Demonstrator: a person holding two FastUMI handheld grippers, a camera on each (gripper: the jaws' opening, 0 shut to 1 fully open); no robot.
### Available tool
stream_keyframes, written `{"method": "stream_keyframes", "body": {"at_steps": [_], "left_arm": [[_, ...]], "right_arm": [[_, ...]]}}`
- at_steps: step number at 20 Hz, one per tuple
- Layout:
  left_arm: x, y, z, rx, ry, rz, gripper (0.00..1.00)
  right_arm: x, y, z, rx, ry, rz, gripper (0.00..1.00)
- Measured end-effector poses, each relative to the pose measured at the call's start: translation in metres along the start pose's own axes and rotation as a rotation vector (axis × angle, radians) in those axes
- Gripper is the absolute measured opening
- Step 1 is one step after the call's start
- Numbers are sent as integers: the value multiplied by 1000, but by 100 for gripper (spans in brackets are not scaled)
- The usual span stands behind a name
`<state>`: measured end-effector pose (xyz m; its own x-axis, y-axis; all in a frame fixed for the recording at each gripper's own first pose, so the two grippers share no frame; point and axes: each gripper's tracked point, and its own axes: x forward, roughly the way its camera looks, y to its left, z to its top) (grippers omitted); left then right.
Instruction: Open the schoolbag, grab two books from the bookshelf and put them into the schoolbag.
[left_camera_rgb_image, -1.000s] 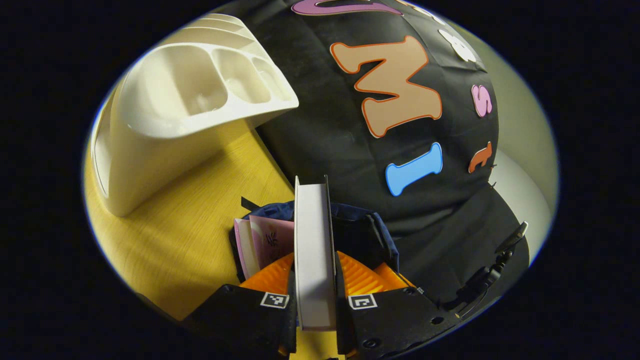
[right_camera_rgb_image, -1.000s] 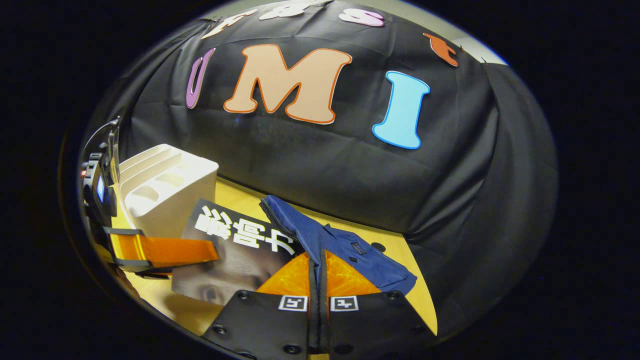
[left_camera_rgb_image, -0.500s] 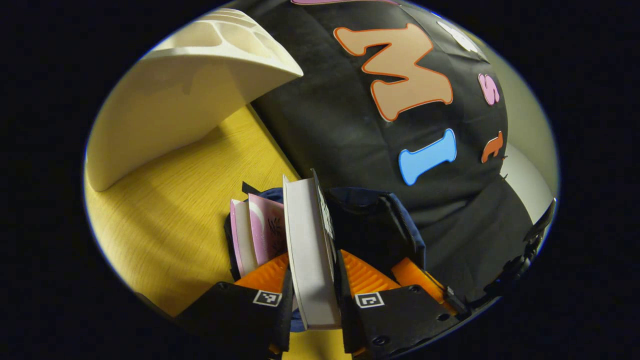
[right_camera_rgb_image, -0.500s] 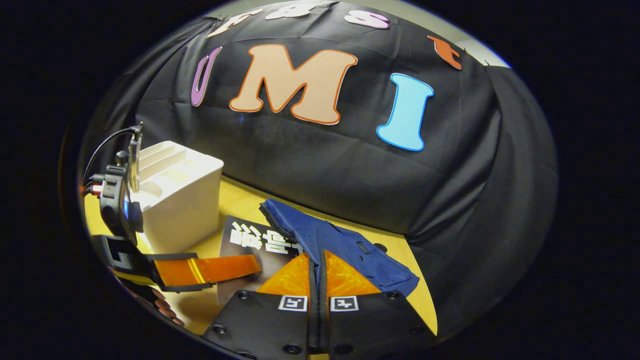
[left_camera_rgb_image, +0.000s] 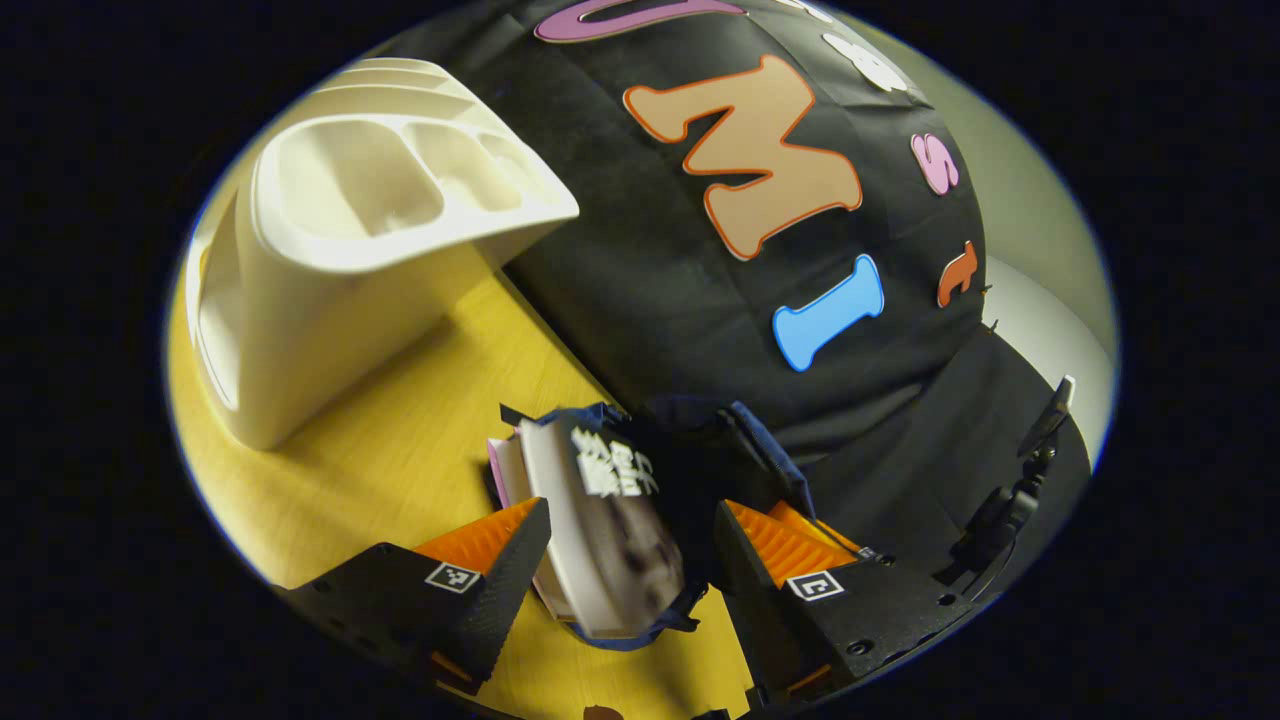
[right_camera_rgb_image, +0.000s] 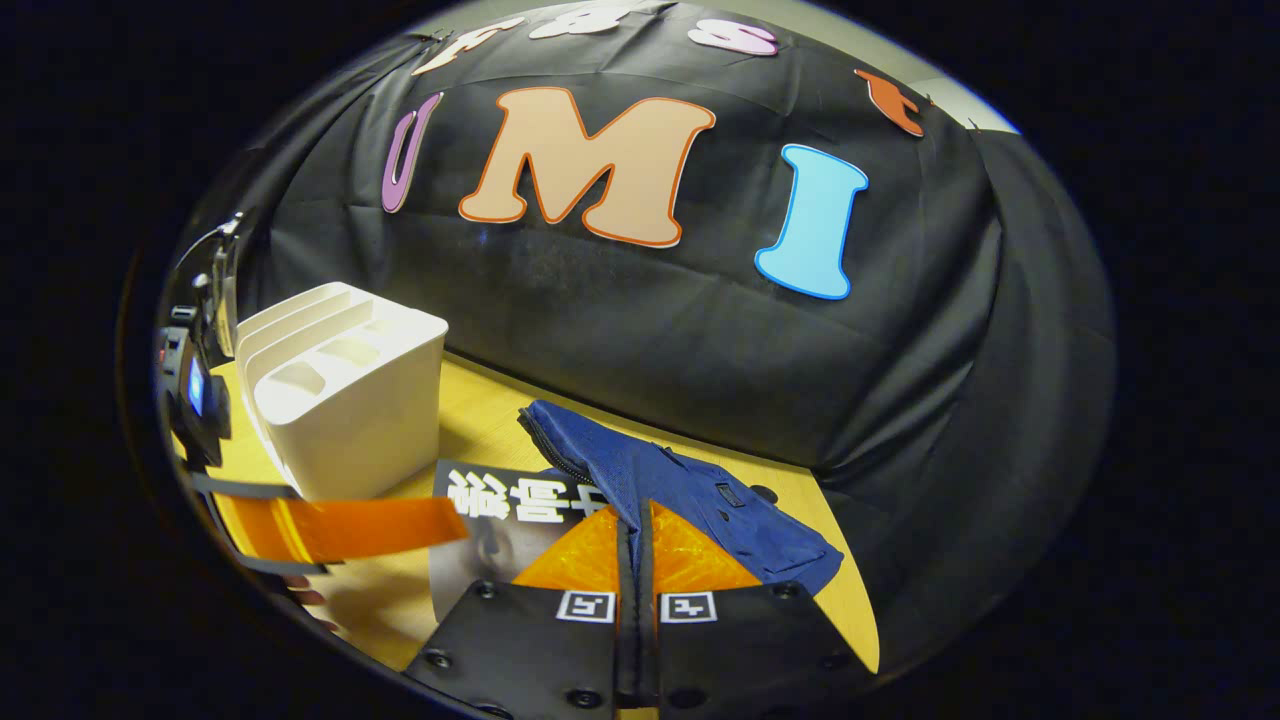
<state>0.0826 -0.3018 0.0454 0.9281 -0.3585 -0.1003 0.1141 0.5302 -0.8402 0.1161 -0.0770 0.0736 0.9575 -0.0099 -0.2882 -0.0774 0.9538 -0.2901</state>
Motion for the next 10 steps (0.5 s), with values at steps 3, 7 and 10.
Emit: {"method": "stream_keyframes", "body": {"at_steps": [3,7,10], "left_arm": [[-31,-5,41,91,-102,-30,94],[-64,-14,73,222,-146,-62,94],[-83,-8,97,336,-196,-40,94]], "right_arm": [[0,7,-6,-15,7,12,3],[-6,24,-20,-16,17,50,17],[-20,45,-19,42,-13,114,52]]}}
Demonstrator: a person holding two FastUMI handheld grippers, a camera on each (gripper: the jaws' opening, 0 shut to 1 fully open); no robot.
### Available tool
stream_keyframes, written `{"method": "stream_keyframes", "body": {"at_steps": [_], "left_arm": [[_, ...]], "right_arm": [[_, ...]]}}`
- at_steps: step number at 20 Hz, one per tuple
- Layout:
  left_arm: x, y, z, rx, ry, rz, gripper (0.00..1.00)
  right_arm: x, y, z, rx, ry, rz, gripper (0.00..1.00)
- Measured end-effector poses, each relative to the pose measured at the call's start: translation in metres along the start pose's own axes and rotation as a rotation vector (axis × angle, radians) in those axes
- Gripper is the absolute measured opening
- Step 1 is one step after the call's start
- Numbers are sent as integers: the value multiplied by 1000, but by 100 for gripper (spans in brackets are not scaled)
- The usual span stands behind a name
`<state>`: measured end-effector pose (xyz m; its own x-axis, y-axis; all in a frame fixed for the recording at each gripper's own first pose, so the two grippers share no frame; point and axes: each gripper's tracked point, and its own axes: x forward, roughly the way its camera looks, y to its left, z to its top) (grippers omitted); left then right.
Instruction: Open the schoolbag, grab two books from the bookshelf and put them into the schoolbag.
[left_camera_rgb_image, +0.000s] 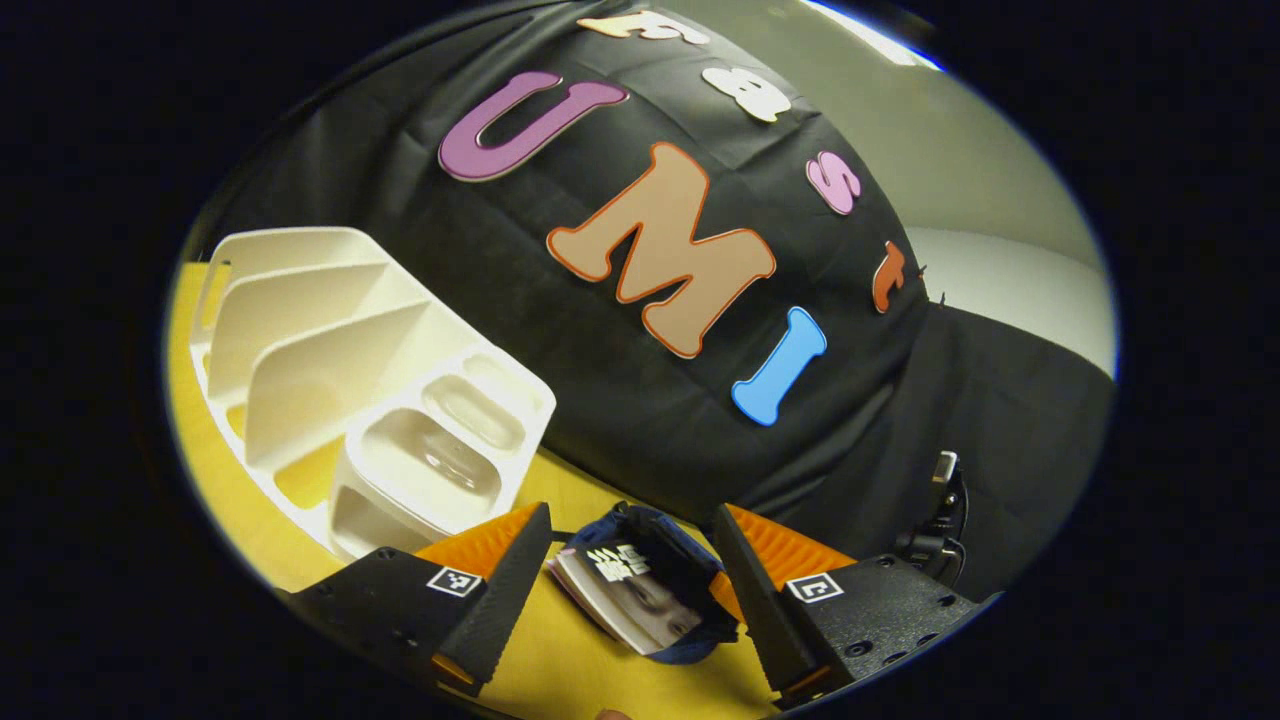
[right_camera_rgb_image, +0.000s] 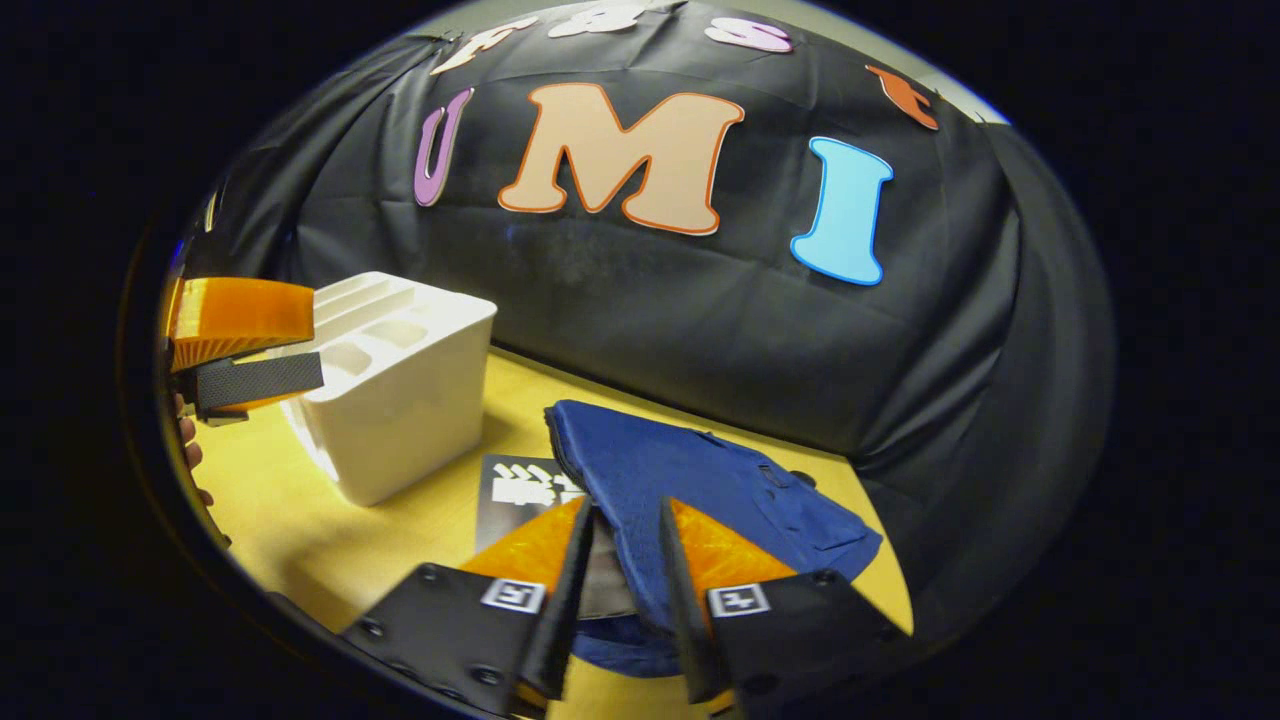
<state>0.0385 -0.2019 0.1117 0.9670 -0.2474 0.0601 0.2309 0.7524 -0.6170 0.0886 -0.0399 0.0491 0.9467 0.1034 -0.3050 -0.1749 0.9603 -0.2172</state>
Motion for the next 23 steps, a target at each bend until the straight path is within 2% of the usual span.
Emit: {"method": "stream_keyframes", "body": {"at_steps": [4,6,8,10,13,16,17,20,23], "left_arm": [[-23,26,29,159,-41,60,94],[-35,47,46,235,-74,112,94],[-51,64,60,287,-99,158,94],[-66,80,72,345,-110,195,94],[-80,96,75,387,-93,208,94],[-95,127,71,385,-72,253,94],[-98,134,72,375,-73,267,94],[-104,152,71,351,-81,300,94],[-105,163,68,384,-73,332,94]], "right_arm": [[-31,19,27,76,-129,21,100],[-51,34,44,167,-206,46,97],[-74,40,54,247,-274,54,100],[-91,36,56,302,-324,22,98],[-116,29,46,376,-364,-15,98],[-135,10,24,341,-381,-121,94],[-142,6,15,325,-385,-155,98],[-154,7,0,356,-384,-175,97],[-163,1,-14,354,-362,-211,96]]}}
